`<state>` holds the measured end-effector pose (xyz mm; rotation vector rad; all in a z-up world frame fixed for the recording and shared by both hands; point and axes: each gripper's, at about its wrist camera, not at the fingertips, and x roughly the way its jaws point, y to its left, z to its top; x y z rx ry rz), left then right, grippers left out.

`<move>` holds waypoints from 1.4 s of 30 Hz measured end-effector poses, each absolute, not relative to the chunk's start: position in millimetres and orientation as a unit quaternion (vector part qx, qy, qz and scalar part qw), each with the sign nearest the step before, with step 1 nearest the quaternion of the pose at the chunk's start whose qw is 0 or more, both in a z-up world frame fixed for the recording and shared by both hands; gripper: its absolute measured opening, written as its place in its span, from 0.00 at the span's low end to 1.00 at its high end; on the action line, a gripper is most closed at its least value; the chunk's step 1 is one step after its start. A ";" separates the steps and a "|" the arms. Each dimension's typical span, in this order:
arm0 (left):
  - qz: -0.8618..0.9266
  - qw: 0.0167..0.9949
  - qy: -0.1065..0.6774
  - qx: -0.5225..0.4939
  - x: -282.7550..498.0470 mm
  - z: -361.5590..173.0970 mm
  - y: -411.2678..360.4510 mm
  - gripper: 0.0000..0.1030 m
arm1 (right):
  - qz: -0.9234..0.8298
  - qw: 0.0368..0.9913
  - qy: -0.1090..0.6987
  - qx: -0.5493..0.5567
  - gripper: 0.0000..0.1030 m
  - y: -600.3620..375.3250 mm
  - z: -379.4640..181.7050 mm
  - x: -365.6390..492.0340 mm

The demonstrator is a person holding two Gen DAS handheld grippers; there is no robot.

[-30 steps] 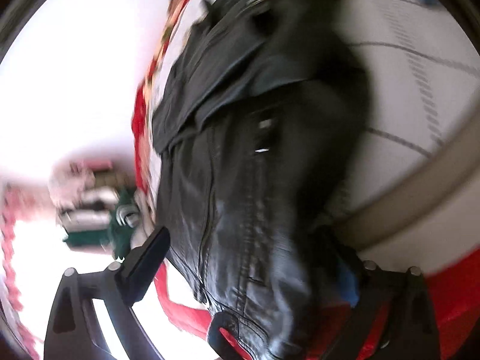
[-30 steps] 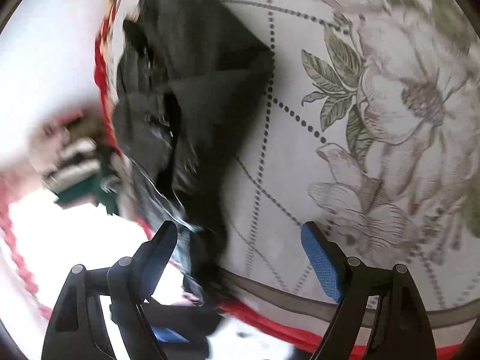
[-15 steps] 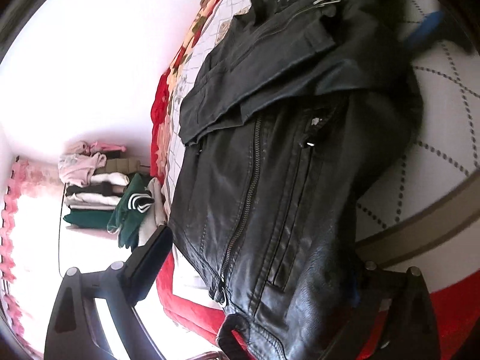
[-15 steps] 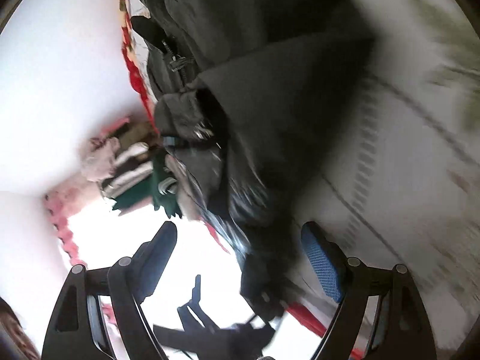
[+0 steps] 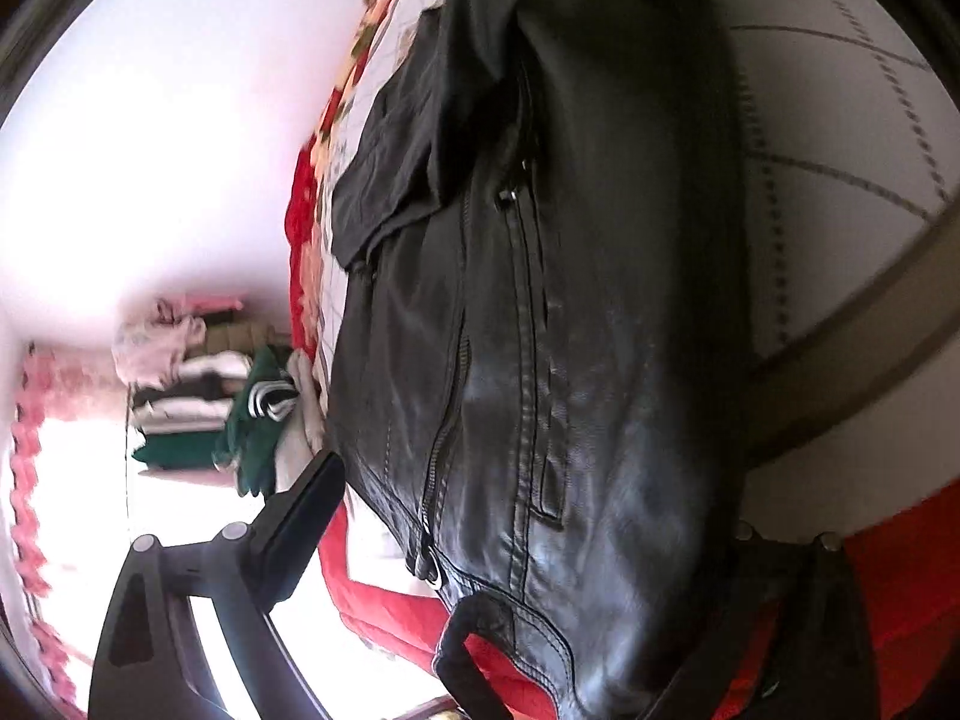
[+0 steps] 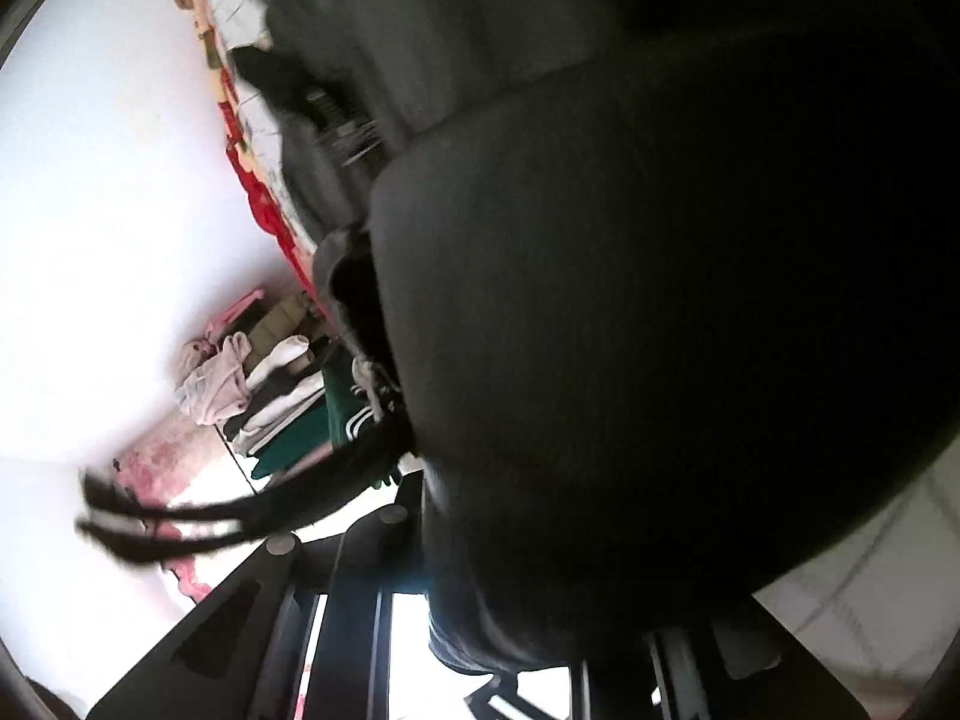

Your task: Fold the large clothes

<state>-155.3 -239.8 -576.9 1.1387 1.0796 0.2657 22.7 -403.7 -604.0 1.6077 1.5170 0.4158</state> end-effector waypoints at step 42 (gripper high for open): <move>-0.038 0.747 0.594 0.296 -144.3 -426.9 -258.9 0.05 | 0.053 0.554 0.640 0.529 0.11 -434.8 -413.3 63.9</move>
